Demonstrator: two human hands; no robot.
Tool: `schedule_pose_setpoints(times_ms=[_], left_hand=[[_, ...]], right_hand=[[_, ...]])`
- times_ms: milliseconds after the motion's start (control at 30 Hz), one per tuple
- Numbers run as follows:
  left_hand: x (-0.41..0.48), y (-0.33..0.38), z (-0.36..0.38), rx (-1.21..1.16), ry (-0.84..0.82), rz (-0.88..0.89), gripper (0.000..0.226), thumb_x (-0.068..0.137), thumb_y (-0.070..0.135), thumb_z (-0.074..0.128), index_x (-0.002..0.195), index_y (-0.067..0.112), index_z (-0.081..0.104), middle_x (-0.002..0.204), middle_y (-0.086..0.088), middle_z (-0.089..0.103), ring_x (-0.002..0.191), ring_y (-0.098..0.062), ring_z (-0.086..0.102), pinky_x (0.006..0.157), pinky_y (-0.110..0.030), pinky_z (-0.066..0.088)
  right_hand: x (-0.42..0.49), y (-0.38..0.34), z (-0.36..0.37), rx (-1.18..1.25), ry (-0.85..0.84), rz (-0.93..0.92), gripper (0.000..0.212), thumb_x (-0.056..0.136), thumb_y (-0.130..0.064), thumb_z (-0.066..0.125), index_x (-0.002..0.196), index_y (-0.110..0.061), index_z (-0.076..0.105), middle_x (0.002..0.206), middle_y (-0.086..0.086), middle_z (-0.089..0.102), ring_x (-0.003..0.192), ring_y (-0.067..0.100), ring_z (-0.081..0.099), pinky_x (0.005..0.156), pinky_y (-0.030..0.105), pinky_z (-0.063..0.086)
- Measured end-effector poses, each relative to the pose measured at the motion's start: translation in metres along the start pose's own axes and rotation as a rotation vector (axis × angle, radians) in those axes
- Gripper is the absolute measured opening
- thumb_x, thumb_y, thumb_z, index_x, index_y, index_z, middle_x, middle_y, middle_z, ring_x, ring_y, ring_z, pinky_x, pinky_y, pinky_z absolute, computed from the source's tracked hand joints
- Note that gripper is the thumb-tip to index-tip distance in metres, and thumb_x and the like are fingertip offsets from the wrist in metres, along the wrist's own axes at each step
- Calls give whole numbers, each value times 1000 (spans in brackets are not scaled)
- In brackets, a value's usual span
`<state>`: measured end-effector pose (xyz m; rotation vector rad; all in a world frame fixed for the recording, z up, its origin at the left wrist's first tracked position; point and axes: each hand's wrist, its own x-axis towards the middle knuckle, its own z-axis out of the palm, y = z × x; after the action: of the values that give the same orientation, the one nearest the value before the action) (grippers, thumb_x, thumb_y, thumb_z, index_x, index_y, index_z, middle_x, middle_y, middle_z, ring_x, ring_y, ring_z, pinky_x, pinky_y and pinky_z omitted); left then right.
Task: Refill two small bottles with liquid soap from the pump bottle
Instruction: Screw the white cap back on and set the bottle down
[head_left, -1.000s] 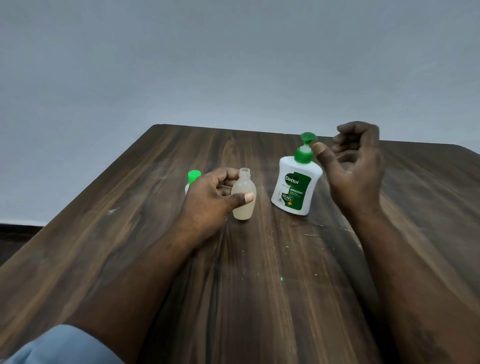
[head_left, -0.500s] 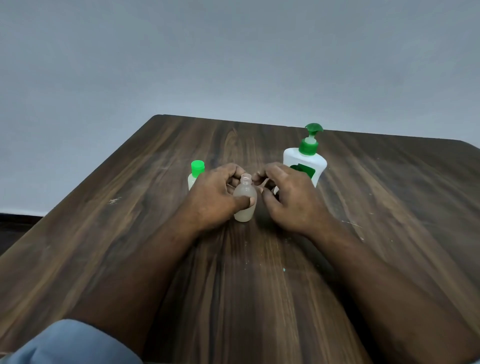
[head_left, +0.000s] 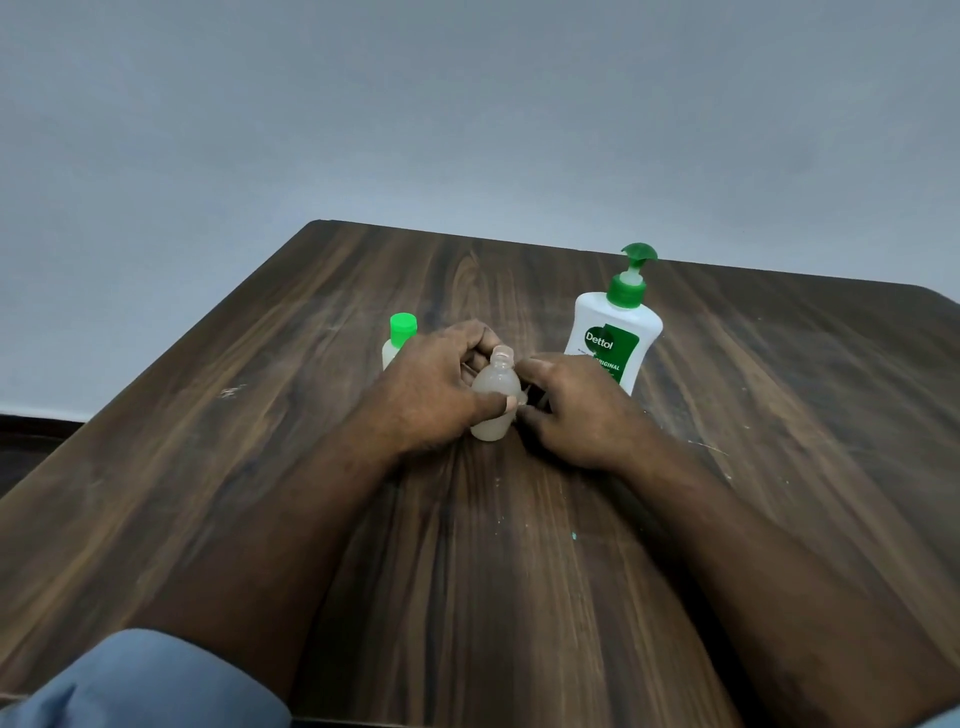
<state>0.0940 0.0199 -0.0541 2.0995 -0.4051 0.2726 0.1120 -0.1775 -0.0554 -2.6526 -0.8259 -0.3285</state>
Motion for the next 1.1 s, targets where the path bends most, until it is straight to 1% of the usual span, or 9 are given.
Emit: schedule_pose_setpoints(times_ms=[133,233,367,433,500,567,733,933,1100], left_hand=[[0,-2,4,-5,14,33,35,80,17,88,97,34,63,89,12,70,71,2,63,70,-23,56],[-1,-2,8,20,31,49,34,83,17,86,106,27,64,92,13,69,76,3,64,70,-16,53],[0,-5,15,12,81,56,37,83,20,87,111,26,64,92,12,70,79,-5,68,74,-21,56],[0,-7,19,-5,102,44,38,82,20,87,111,27,64,92,13,69,79,-3,67,75,-19,53],[0,-6,22,-5,108,48,36,83,20,86,110,30,63,93,16,68,81,-1,67,76,-18,53],[0,-5,24,-9,109,51,36,84,21,86,110,33,62,93,18,68,84,0,67,78,-18,53],[1,-6,25,-1,107,50,36,85,23,85,114,29,65,91,19,67,80,4,64,74,-16,49],[0,-6,26,-27,106,42,31,83,23,86,107,29,66,84,16,67,74,2,64,72,-21,54],[-1,-3,25,-48,103,37,31,84,17,86,109,25,69,76,20,63,69,12,60,64,-7,44]], right_hand=[[-2,2,-10,120,225,101,11,90,-17,74,98,-20,68,93,-11,69,84,7,65,72,24,54],[-1,-1,-11,289,363,102,21,88,-10,78,105,-20,71,97,-13,70,86,4,67,74,17,54],[0,-10,-12,385,533,21,29,91,-2,74,116,-17,77,111,-3,68,97,8,68,80,19,55],[1,-14,-13,520,586,39,22,94,-5,73,112,-16,76,113,-1,70,102,11,72,87,29,60],[0,-17,-13,686,579,106,13,96,-11,73,108,-16,70,111,0,75,103,16,76,88,42,64],[-1,-18,-13,743,559,150,12,96,-12,76,104,-15,68,107,0,78,101,14,78,88,44,64],[-2,-18,-8,707,560,190,20,87,-18,86,95,-14,68,101,-2,79,95,13,76,85,36,63],[-2,-17,-7,667,515,104,17,89,-13,84,103,-12,75,99,-3,78,95,14,75,84,30,62],[-3,-15,-6,576,539,76,14,89,-15,84,100,-11,76,98,-5,77,94,10,73,80,21,58]])
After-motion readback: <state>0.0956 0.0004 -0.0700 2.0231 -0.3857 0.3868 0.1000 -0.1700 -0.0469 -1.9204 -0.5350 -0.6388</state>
